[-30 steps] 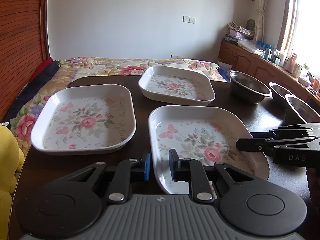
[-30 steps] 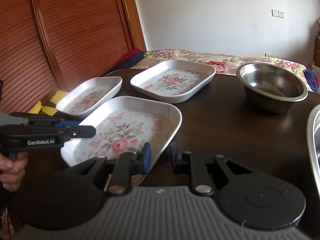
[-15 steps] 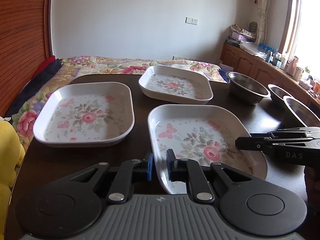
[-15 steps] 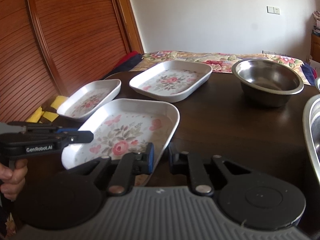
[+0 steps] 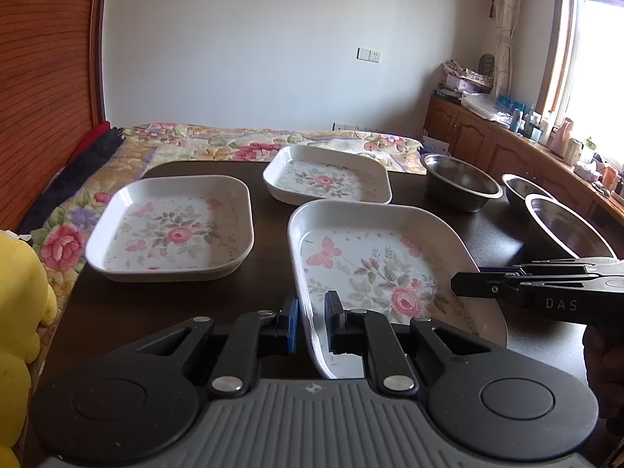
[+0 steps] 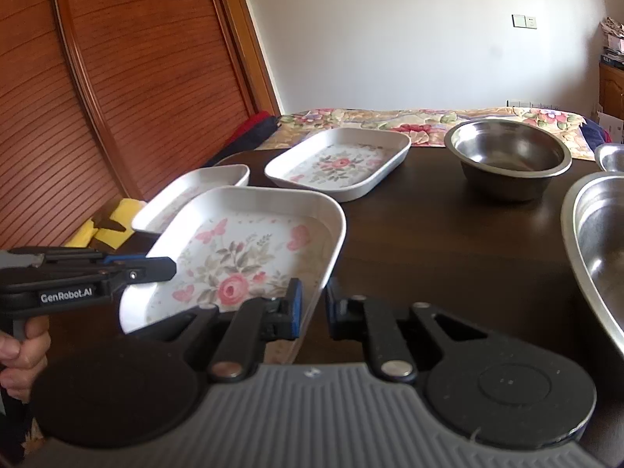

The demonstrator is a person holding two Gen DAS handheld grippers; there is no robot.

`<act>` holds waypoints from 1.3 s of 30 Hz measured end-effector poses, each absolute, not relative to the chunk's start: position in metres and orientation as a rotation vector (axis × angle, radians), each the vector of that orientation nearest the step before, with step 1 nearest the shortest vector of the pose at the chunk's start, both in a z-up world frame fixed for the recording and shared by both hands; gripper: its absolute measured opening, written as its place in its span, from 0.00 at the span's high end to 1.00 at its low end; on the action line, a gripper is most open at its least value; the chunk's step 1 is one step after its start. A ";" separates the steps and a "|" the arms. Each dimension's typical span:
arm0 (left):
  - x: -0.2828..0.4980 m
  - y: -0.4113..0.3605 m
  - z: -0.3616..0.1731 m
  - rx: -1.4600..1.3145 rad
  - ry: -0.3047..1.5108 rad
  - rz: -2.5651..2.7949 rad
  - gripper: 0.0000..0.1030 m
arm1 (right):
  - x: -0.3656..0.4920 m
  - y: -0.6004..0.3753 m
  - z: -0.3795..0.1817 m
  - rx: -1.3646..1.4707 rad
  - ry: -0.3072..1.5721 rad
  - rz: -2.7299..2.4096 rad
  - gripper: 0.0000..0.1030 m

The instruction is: Organize plates and bowls

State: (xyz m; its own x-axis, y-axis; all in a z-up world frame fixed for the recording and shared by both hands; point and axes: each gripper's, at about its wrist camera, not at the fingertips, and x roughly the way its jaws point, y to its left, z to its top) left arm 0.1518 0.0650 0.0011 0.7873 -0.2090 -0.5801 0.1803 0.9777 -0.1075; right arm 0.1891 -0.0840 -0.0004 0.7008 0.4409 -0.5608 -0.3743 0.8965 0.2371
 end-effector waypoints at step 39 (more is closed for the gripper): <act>0.094 0.059 -0.021 -0.027 0.693 -0.223 0.86 | 0.115 -0.081 -0.018 0.111 0.667 0.433 0.84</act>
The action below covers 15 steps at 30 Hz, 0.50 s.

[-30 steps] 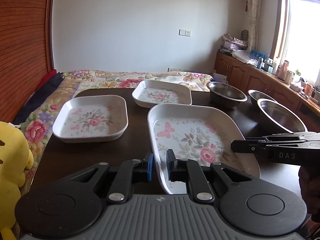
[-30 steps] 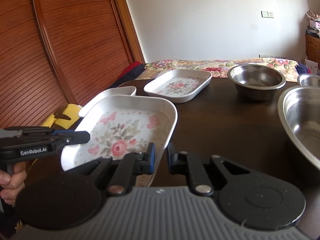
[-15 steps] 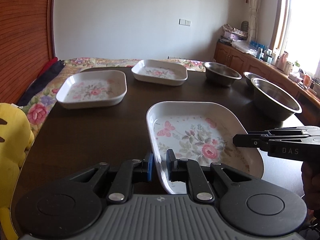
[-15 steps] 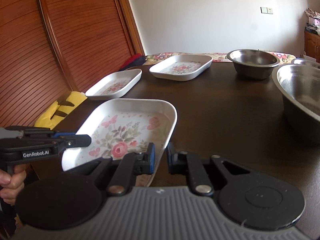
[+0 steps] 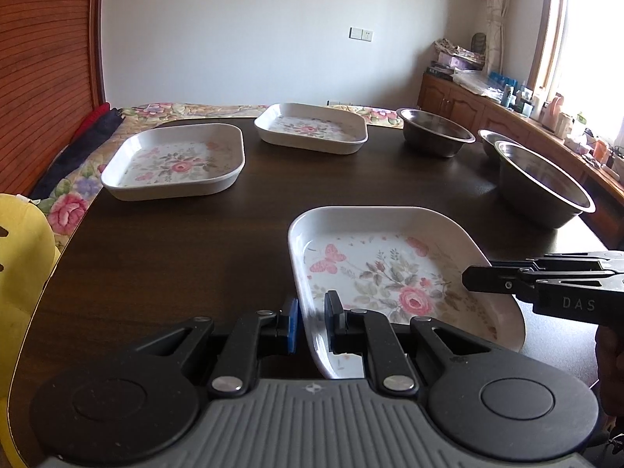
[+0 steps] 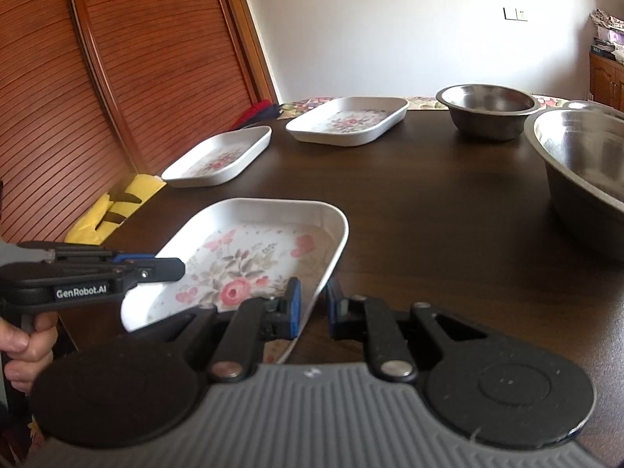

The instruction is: Organize plates and bowls

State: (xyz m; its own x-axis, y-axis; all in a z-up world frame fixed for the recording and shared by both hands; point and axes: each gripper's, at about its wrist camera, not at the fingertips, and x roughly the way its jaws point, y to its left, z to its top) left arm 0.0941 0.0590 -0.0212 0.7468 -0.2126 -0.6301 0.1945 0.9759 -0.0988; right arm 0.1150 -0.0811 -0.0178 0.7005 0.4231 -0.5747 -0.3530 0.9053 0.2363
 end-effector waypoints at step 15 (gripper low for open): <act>0.096 0.069 -0.014 -0.043 0.658 -0.200 0.76 | 0.112 -0.085 -0.006 0.050 0.601 0.379 0.72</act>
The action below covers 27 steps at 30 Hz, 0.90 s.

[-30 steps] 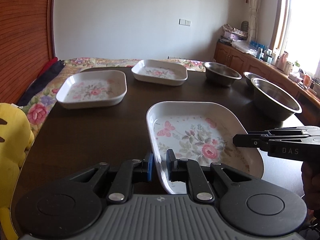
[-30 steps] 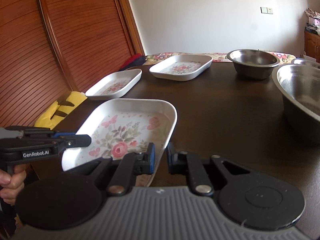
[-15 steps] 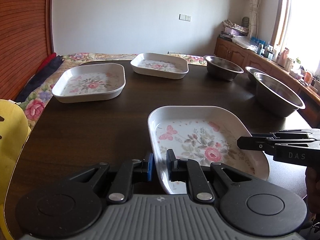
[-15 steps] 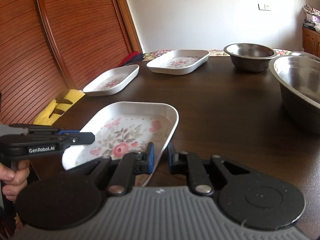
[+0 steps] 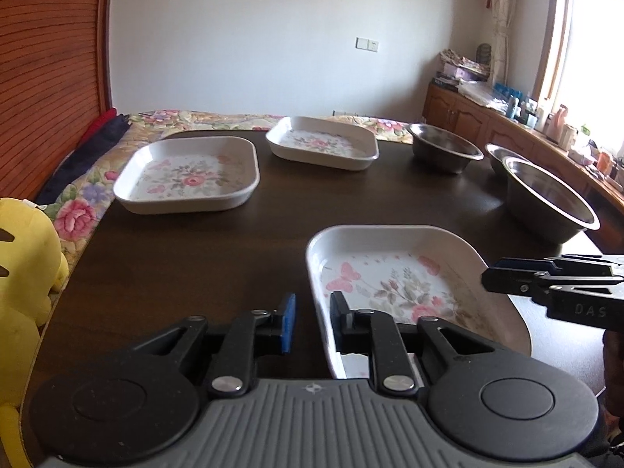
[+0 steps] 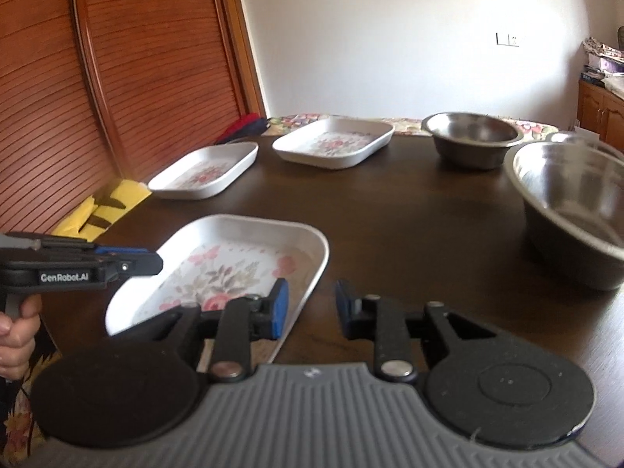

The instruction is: Organize plates and bowls

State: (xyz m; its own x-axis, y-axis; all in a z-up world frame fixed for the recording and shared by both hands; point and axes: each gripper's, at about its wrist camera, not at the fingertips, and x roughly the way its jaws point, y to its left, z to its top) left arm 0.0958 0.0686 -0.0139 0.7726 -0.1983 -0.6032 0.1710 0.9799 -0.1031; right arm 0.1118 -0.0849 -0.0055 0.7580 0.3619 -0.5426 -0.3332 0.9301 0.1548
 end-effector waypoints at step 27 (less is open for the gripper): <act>0.166 0.136 0.011 -0.020 0.549 -0.083 0.13 | 0.194 -0.029 0.047 -0.060 0.526 0.515 0.68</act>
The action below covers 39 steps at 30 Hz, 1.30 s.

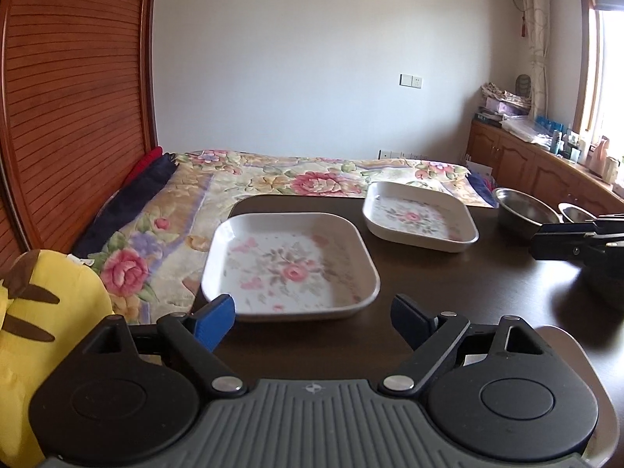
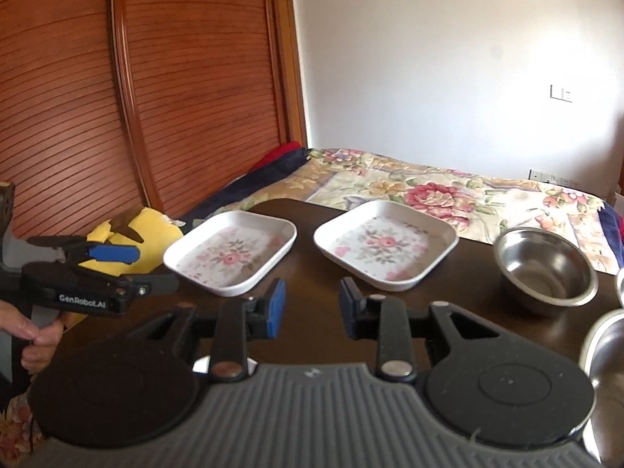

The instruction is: Organize plates and bowls

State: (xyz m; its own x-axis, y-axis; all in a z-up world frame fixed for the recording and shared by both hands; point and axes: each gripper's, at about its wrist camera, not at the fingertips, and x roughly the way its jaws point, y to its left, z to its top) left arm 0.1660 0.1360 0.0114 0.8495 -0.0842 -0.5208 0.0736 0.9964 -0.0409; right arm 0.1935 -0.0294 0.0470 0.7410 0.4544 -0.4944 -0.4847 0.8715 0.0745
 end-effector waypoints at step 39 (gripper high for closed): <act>0.261 0.220 -0.010 -0.082 0.604 -0.091 0.59 | 0.294 0.066 0.012 -0.061 0.767 0.568 0.59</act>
